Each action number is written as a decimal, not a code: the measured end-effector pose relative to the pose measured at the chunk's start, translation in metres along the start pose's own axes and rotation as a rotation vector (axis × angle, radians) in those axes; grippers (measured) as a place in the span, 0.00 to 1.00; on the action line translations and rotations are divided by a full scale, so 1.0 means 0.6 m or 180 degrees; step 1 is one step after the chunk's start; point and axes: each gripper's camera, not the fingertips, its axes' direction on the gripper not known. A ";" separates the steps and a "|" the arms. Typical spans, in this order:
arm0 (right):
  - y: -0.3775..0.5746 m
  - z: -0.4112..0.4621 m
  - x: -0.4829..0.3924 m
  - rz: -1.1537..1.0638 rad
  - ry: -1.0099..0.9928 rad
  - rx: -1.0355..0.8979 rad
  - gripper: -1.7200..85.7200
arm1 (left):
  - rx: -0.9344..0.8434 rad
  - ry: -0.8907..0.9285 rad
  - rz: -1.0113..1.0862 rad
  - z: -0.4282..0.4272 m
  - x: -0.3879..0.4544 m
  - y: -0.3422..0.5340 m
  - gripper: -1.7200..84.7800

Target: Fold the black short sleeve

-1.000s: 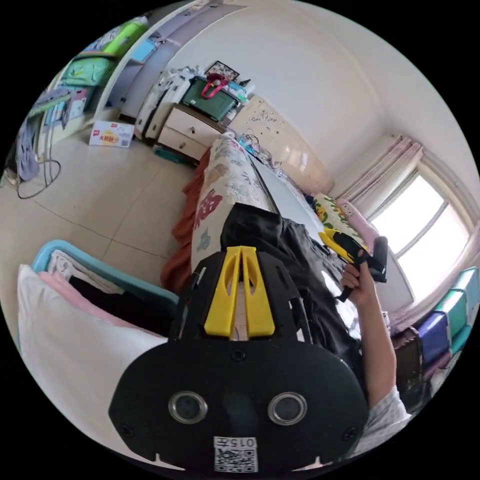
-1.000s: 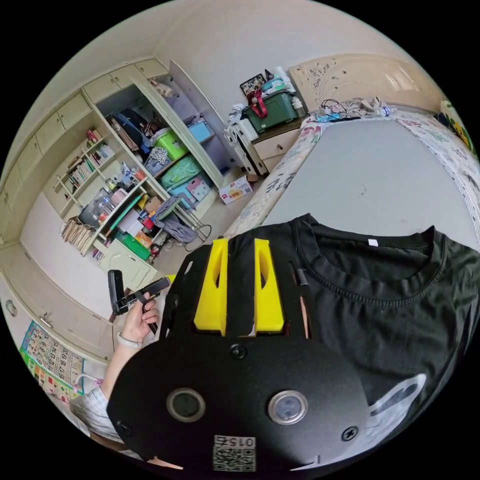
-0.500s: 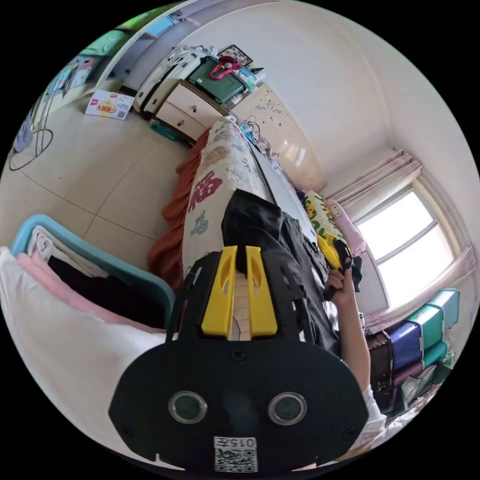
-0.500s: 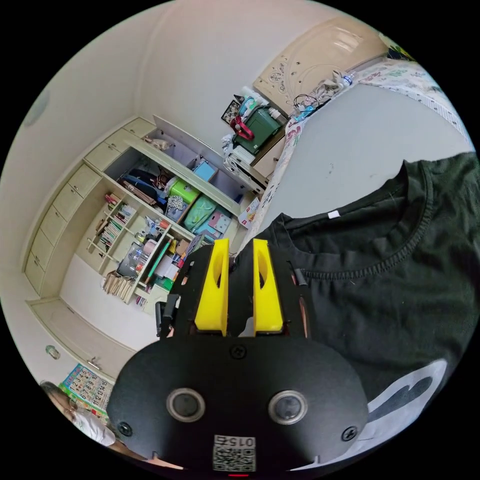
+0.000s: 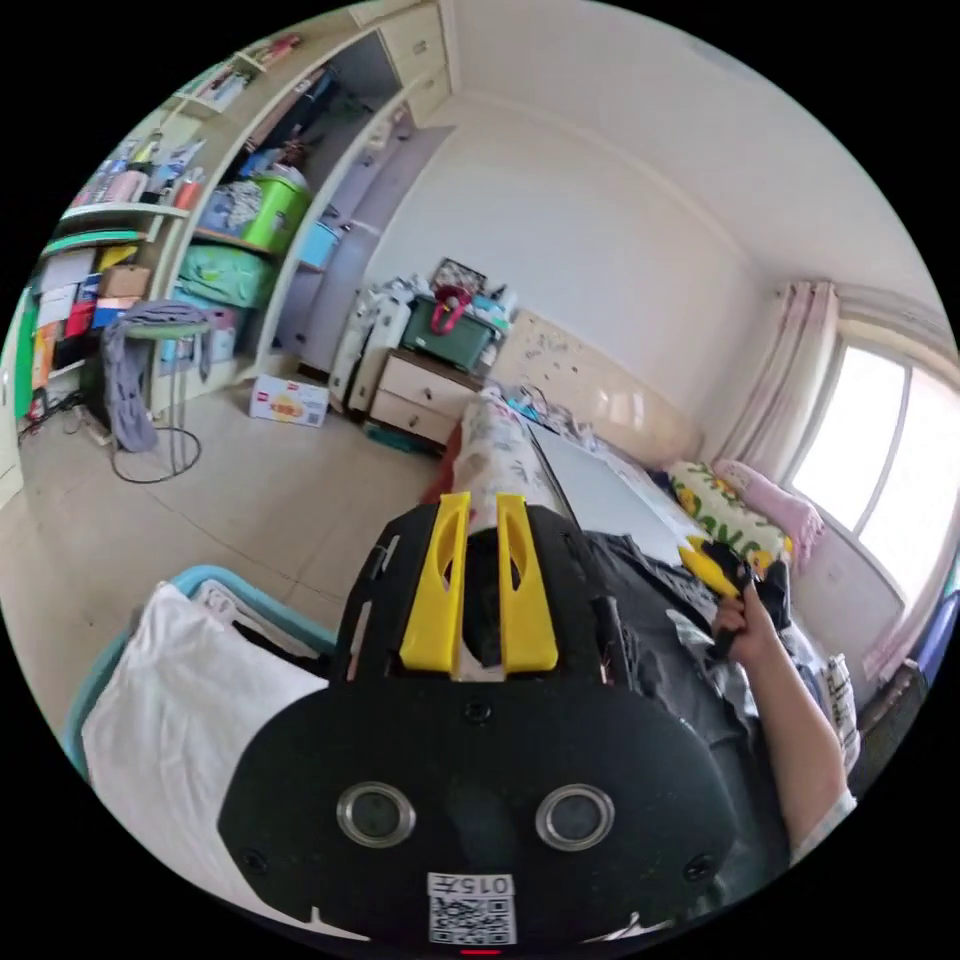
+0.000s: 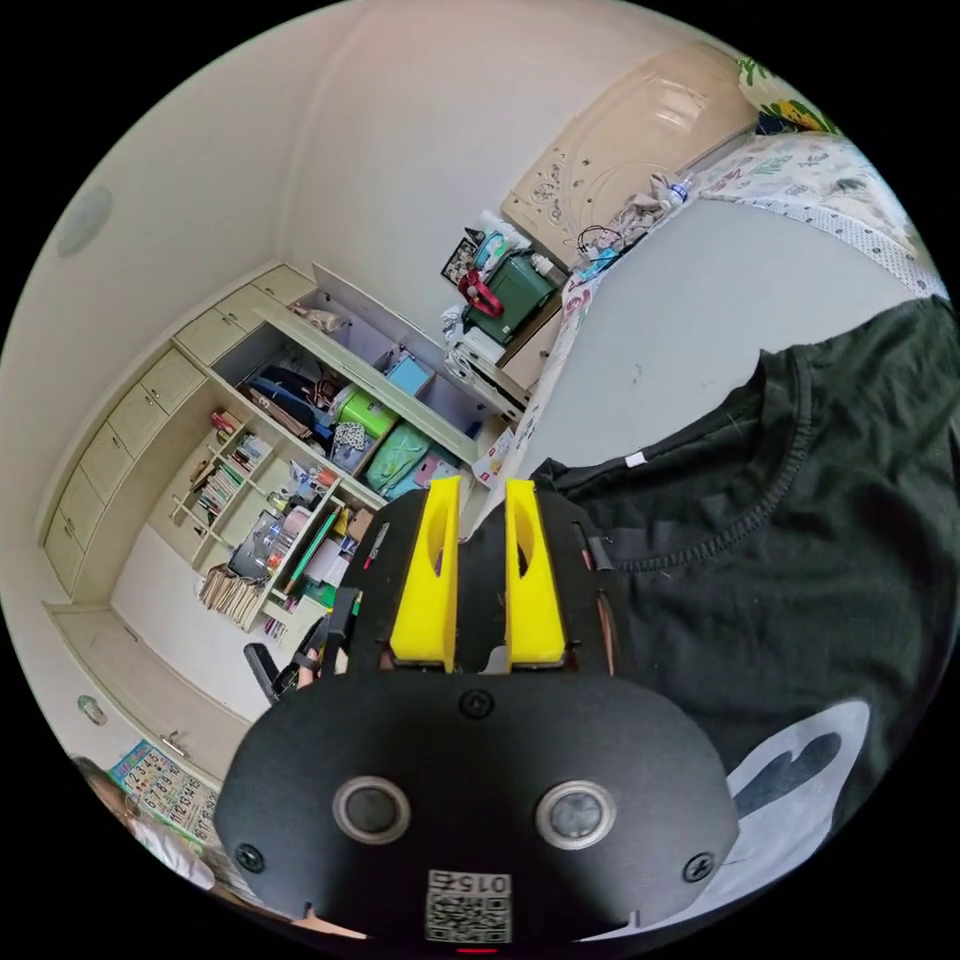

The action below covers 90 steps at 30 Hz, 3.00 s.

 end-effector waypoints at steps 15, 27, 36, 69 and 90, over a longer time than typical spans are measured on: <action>0.185 -0.208 0.079 -0.1254 -0.0233 -0.0157 0.11 | -0.1651 -0.0132 0.1124 -0.023 0.309 -0.122 0.03; 0.873 -0.701 0.295 -0.2581 0.0773 0.1449 0.02 | 0.0477 0.0362 0.2061 -0.752 0.721 -0.072 0.07; 1.209 -0.615 0.502 -0.4235 0.2436 0.3349 0.03 | 0.2119 0.0386 0.4235 -1.175 1.045 0.323 0.02; 0.955 -0.573 1.202 -0.3048 0.2100 0.1788 0.09 | 0.0698 -0.0502 0.3378 -1.266 0.975 0.360 0.07; 0.690 -0.780 1.308 -0.1158 0.2280 0.1893 0.16 | 0.0074 0.0915 0.0860 -1.157 0.316 0.346 0.16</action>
